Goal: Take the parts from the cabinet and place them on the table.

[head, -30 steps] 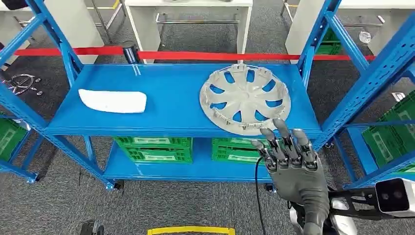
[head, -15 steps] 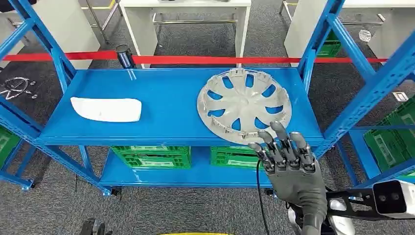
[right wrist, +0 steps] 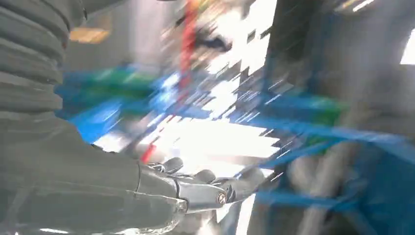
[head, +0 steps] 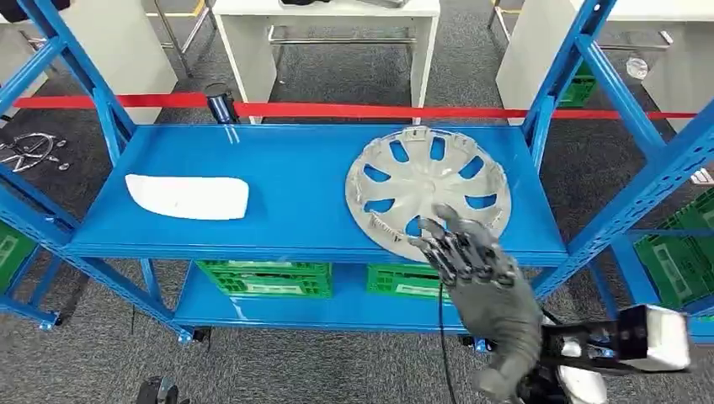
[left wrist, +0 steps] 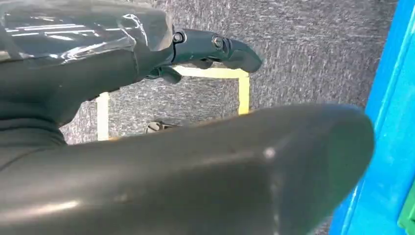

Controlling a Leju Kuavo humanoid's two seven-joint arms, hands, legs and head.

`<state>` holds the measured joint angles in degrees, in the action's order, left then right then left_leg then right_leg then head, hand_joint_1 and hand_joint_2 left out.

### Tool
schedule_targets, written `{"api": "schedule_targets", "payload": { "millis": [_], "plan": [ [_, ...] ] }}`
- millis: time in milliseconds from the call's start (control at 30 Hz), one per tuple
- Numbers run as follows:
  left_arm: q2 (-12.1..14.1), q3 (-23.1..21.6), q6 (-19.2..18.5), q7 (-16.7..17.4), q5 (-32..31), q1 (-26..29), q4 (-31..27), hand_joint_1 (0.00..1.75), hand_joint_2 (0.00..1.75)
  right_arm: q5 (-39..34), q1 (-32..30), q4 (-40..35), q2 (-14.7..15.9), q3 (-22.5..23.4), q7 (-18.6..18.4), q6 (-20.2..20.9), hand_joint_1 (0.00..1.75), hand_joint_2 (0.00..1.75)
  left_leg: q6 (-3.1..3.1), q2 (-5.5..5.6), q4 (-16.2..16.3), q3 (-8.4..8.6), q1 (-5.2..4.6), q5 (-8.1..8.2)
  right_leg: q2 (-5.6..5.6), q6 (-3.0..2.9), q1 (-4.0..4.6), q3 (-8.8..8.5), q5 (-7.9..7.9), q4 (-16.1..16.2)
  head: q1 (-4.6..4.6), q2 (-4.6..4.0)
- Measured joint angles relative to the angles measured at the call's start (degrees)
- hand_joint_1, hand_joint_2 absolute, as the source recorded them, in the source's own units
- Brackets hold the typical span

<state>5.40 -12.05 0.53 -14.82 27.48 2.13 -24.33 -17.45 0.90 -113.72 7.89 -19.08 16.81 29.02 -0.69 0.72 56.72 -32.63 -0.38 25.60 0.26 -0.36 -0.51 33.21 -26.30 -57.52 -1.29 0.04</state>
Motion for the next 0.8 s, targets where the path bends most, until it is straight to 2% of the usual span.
{"api": "schedule_targets", "payload": {
  "millis": [67, 100, 167, 200, 233, 267, 300, 367, 400, 433, 533, 567, 600, 633, 667, 700, 733, 767, 800],
  "plan": [
    [0.0, 0.98, -0.2, 0.0, -0.7, 0.26, 0.0, 0.0, 0.0, 9.99, 0.32, 0.0, 0.0, -0.09, -0.17, -4.4, 0.0, 1.75, 0.65, -0.01, 0.78, -0.46, 0.27, 0.73, 0.02, -0.53, -0.66, -0.32, 0.18, 0.27, 0.04, 0.0],
    [-0.04, 1.36, -0.4, 0.0, -1.13, 0.32, 0.0, 0.0, 0.0, 13.16, 0.41, 0.0, 0.04, -0.13, -0.26, -5.59, 0.0, 1.75, 1.02, -0.12, 3.1, -1.39, 0.31, 2.29, -0.01, -0.85, -0.72, -0.5, 0.0, 0.27, -0.22, 0.0],
    [-0.11, 2.21, -0.64, 0.18, -2.47, 0.4, -0.02, 0.0, 0.0, 20.64, 0.69, 0.0, 0.28, -0.74, -0.72, -8.59, 0.0, 1.75, 1.65, -0.25, 12.25, -5.82, 0.75, 6.56, -0.04, -0.98, -0.69, -0.53, -0.1, 0.24, -0.35, 0.0],
    [-0.24, 2.67, -0.74, 0.46, -3.16, 0.56, -0.06, 0.0, 0.0, 24.02, 0.8, 0.0, 0.61, -1.17, -0.72, -9.99, 0.0, 1.75, 1.82, -0.35, 16.56, -8.05, 0.91, 8.06, -0.04, -1.0, -0.67, -0.54, -0.12, 0.24, -0.35, 0.0],
    [-0.39, 3.13, -0.92, 0.81, -4.04, 0.75, -0.15, 0.0, 0.0, 28.75, 0.97, 0.0, 1.05, -1.74, -0.7, -11.85, 0.0, 1.75, 1.92, -0.36, 19.03, -9.51, 1.02, 8.26, -0.03, -1.03, -0.65, -0.56, -0.16, 0.23, -0.35, 0.0],
    [-0.52, 3.55, -0.96, 1.09, -4.64, 0.88, -0.28, 0.0, 0.0, 32.24, 1.18, 0.07, 1.47, -2.3, -0.63, -13.24, 0.0, 1.75, 1.87, -0.38, 18.13, -9.34, 1.05, 7.03, 0.01, -1.02, -0.66, -0.64, -0.18, 0.23, -0.35, 0.0],
    [-0.61, 3.89, -0.96, 1.33, -5.31, 0.88, -0.44, 0.0, 0.0, 35.74, 1.45, 0.17, 2.05, -2.86, -0.26, -14.89, 0.0, 1.75, 1.77, -0.38, 14.86, -7.98, 1.06, 4.87, 0.05, -1.0, -0.67, -0.72, -0.19, 0.23, -0.35, 0.0],
    [-0.72, 4.57, -1.01, 1.66, -6.63, 0.86, -0.79, 0.0, 0.0, 42.25, 2.71, 0.5, 3.33, -4.44, 0.42, -18.14, 0.0, 1.75, 1.29, -0.39, 4.24, -2.82, 1.02, -0.2, 0.24, -0.83, -0.67, -0.95, -0.3, 0.25, -0.35, 0.0],
    [-0.77, 5.01, -1.05, 1.77, -7.19, 0.78, -0.94, 0.0, 0.0, 44.32, 3.36, 0.68, 4.1, -5.35, 0.57, -19.41, 0.0, 1.75, 1.01, -0.39, 0.85, -1.19, 0.92, -0.39, 0.27, -0.75, -0.56, -0.95, -0.32, 0.27, -0.33, 0.0],
    [-0.92, 5.4, -1.07, 1.9, -7.81, 0.7, -1.01, 0.0, 0.0, 47.32, 3.99, 0.96, 4.79, -6.1, 0.63, -21.44, 0.0, 1.75, 0.86, -0.39, 0.46, -1.0, 0.61, -0.12, 0.33, -0.47, -0.1, -0.75, -0.43, 0.16, -0.31, 0.0],
    [-1.29, 6.38, -1.44, 2.03, -9.31, 0.85, -1.4, 0.0, 0.0, 57.78, 5.63, 1.94, 7.08, -8.95, 0.07, -26.78, 0.0, 1.75, 0.03, -0.36, 0.41, -1.12, 0.22, -0.21, 0.32, 0.61, -0.44, -0.84, -0.29, 0.55, -0.33, 0.0],
    [-1.46, 6.71, -1.64, 2.08, -9.73, 0.89, -1.7, 0.0, 0.0, 60.73, 6.18, 2.18, 7.86, -9.68, -0.24, -28.27, 0.0, 1.75, -0.61, -0.39, -0.48, -0.29, 0.86, -0.76, 0.22, 0.84, -0.44, -0.46, -0.64, 0.08, -0.29, 0.0],
    [-1.68, 6.98, -1.68, 2.12, -10.1, 0.88, -1.9, 0.0, 0.0, 62.97, 6.62, 2.56, 8.59, -10.36, -0.35, -29.49, 0.0, 1.75, -0.83, -0.39, -0.79, -0.1, 0.68, -0.89, 0.14, 0.84, -0.4, 0.14, -1.35, -1.27, -0.15, 0.0],
    [-1.9, 7.28, -1.82, 2.19, -10.47, 0.86, -2.03, 0.0, 0.0, 65.06, 7.23, 3.02, 9.23, -11.24, -0.48, -30.66, 0.0, 1.75, -1.23, -0.4, -0.76, -0.09, 0.63, -0.96, 0.14, 0.45, -0.44, 2.14, -3.36, -5.37, -0.13, 0.0],
    [-2.06, 7.65, -1.97, 2.32, -10.91, 0.88, -2.03, 0.0, 0.0, 66.7, 7.47, 3.5, 9.73, -11.98, -0.7, -31.36, 0.0, 1.75, -1.27, -0.4, -0.76, -0.11, 0.55, -0.94, 0.14, 0.21, -0.45, 4.47, -5.21, -10.15, -0.11, 0.0],
    [-2.25, 8.0, -2.17, 2.4, -11.26, 0.91, -2.03, 0.0, 0.0, 68.17, 7.51, 4.09, 10.3, -12.7, -0.83, -31.82, 0.0, 1.75, -1.35, -0.39, -0.75, -0.13, 0.46, -0.89, 0.14, 0.16, -0.45, 6.82, -6.69, -14.78, -0.13, 0.0],
    [-2.4, 8.31, -2.25, 2.4, -11.73, 0.92, -2.03, 0.0, 0.0, 69.32, 7.64, 4.75, 10.97, -13.4, -0.85, -32.01, 0.0, 1.75, -1.38, -0.35, -0.72, -0.14, 0.4, -0.87, 0.14, 0.41, -0.46, 8.51, -7.24, -17.96, -0.11, 0.0],
    [-2.54, 8.57, -2.36, 2.43, -12.06, 0.93, -2.03, 0.0, 0.0, 70.19, 8.07, 5.61, 11.58, -14.29, -0.85, -32.06, 0.0, 1.75, -1.38, -0.31, -0.7, -0.1, 0.38, -0.86, 0.13, 0.75, -0.5, 8.78, -6.82, -17.98, -0.11, 0.0],
    [-2.67, 8.83, -2.64, 2.45, -12.63, 0.93, -2.05, 0.0, 0.0, 70.67, 8.79, 6.49, 12.39, -15.16, -0.85, -32.06, 0.0, 1.75, -1.36, -0.29, -0.66, -0.08, 0.39, -0.85, 0.13, 1.33, -0.53, 7.6, -5.42, -15.2, -0.11, 0.0]
  ]
}}
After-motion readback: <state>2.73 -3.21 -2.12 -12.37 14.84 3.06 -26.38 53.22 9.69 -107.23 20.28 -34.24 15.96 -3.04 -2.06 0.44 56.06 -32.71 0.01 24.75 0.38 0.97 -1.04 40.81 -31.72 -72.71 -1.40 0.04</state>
